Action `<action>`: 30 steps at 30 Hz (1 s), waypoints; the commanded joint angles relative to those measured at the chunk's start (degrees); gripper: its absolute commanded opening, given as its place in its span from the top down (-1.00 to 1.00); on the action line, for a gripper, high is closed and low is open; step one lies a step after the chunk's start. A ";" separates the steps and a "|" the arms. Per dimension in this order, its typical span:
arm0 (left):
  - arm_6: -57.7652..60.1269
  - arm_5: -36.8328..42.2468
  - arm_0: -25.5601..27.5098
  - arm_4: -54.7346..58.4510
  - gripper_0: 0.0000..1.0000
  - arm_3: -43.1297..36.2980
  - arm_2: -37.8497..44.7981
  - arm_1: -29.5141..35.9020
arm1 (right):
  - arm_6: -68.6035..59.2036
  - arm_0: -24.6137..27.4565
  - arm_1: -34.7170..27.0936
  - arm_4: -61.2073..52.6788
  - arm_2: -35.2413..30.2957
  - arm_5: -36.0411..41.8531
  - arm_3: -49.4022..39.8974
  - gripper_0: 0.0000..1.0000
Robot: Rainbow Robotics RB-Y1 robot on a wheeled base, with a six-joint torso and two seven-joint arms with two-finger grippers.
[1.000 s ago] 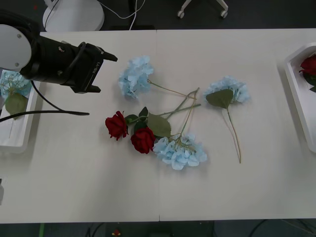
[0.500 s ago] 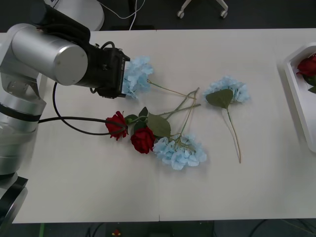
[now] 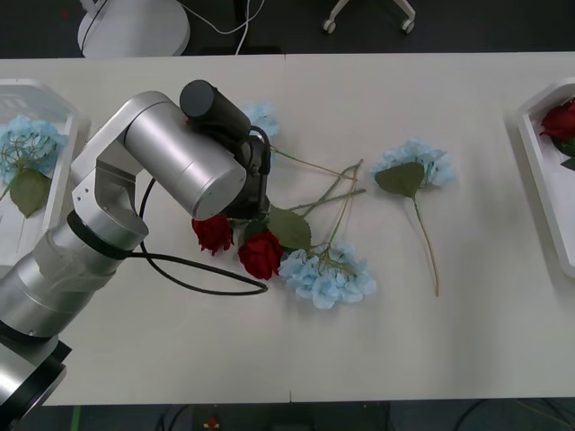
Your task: Put the red flowers into the right box and the blue flowers into the left box
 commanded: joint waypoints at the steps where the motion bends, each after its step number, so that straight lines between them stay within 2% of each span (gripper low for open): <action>1: -1.90 -0.63 -2.90 -1.32 -1.00 2.16 -2.47 -1.18 | -0.71 -1.55 0.29 -7.84 0.49 5.14 -6.31 -0.61; 6: -1.29 -4.41 -2.90 -2.02 -1.00 6.73 -3.79 -1.18 | -5.37 -1.55 2.49 -17.60 3.39 8.83 -10.97 -0.61; 13: -1.99 -5.91 -4.05 -1.76 -1.00 11.74 -3.88 -1.18 | -17.67 -1.55 5.30 -19.80 12.18 7.34 -18.09 -0.61; 22: -3.48 -9.60 -4.05 -1.05 -1.00 17.63 -5.46 -1.54 | -22.77 -1.47 13.03 -17.51 15.78 7.25 -17.30 -0.60; 30: -4.28 -9.60 -3.96 1.14 -1.00 18.33 -6.17 -1.71 | -21.89 -1.55 17.52 -14.52 15.78 5.49 -13.43 -0.61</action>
